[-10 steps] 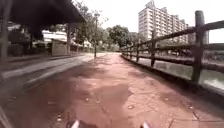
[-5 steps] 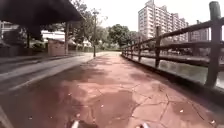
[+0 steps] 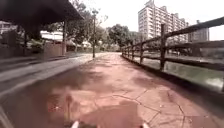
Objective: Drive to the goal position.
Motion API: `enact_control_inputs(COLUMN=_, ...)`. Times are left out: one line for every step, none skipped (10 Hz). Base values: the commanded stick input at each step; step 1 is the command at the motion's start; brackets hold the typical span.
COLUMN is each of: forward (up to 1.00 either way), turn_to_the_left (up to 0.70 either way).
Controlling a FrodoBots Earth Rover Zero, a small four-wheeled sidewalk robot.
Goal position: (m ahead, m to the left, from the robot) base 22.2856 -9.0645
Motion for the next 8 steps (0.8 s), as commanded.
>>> enact_control_inputs(forward=0.70, turn_to_the_left=0.00)
enact_control_inputs(forward=0.70, turn_to_the_left=0.00)
enact_control_inputs(forward=0.70, turn_to_the_left=0.00)
enact_control_inputs(forward=0.70, turn_to_the_left=0.00)
enact_control_inputs(forward=0.70, turn_to_the_left=0.00)
enact_control_inputs(forward=0.70, turn_to_the_left=0.00)
enact_control_inputs(forward=0.70, turn_to_the_left=0.00)
enact_control_inputs(forward=0.70, turn_to_the_left=0.00)
